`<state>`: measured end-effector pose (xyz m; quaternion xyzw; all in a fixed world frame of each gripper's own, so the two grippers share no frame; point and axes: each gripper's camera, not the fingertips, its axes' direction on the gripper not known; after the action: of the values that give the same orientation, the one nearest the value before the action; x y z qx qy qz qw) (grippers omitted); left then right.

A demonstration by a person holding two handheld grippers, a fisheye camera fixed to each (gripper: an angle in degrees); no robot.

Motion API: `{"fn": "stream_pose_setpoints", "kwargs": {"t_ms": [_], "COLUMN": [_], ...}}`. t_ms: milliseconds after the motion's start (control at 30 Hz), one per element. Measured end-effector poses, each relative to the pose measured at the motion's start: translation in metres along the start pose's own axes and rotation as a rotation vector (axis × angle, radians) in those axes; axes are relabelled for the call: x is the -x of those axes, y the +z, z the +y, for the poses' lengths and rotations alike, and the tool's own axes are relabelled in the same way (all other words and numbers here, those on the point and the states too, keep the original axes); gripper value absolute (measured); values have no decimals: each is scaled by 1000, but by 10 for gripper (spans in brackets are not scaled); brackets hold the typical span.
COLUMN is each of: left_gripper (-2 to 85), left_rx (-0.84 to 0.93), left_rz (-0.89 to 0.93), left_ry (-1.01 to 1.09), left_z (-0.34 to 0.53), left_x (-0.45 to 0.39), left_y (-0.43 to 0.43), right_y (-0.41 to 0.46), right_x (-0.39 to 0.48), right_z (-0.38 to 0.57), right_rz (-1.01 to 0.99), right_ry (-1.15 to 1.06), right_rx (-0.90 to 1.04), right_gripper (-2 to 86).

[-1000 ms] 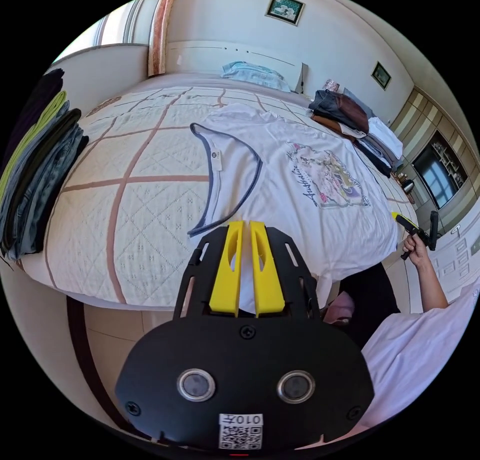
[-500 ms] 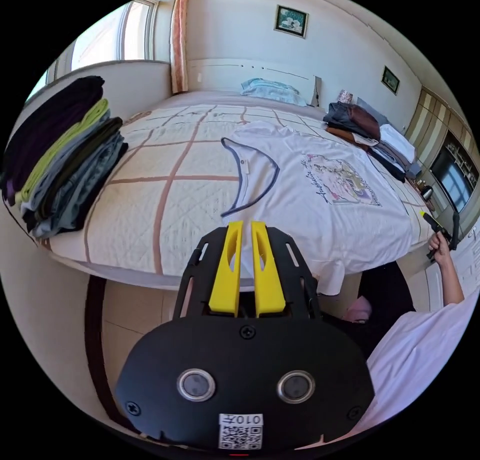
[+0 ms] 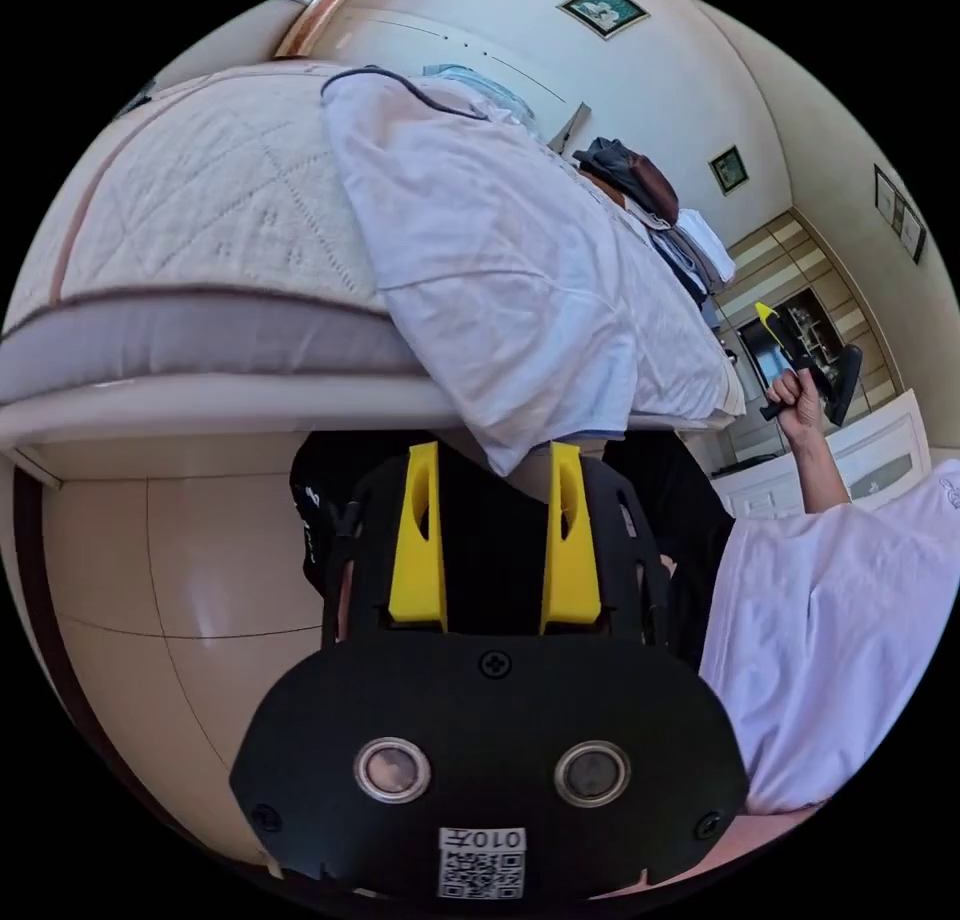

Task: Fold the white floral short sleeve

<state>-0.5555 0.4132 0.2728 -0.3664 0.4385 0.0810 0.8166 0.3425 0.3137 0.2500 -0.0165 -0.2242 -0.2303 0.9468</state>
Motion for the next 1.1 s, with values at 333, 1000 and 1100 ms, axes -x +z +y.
{"fn": "stream_pose_setpoints", "kwargs": {"t_ms": [333,1000,1100], "left_gripper": [41,69,88], "left_rx": [-4,-42,-2], "left_rz": [200,662,626], "left_ry": [3,-225,-187], "left_z": [-20,-204,-233], "left_x": [28,45,38], "left_y": [-15,-117,-114], "right_y": [22,20,14], "right_x": [94,237,237], "right_z": [-48,-120,-121], "right_rz": [-245,-437,-381], "right_ry": [-204,-606,-546], "right_rx": [124,147,97], "right_gripper": [30,86,98]}}
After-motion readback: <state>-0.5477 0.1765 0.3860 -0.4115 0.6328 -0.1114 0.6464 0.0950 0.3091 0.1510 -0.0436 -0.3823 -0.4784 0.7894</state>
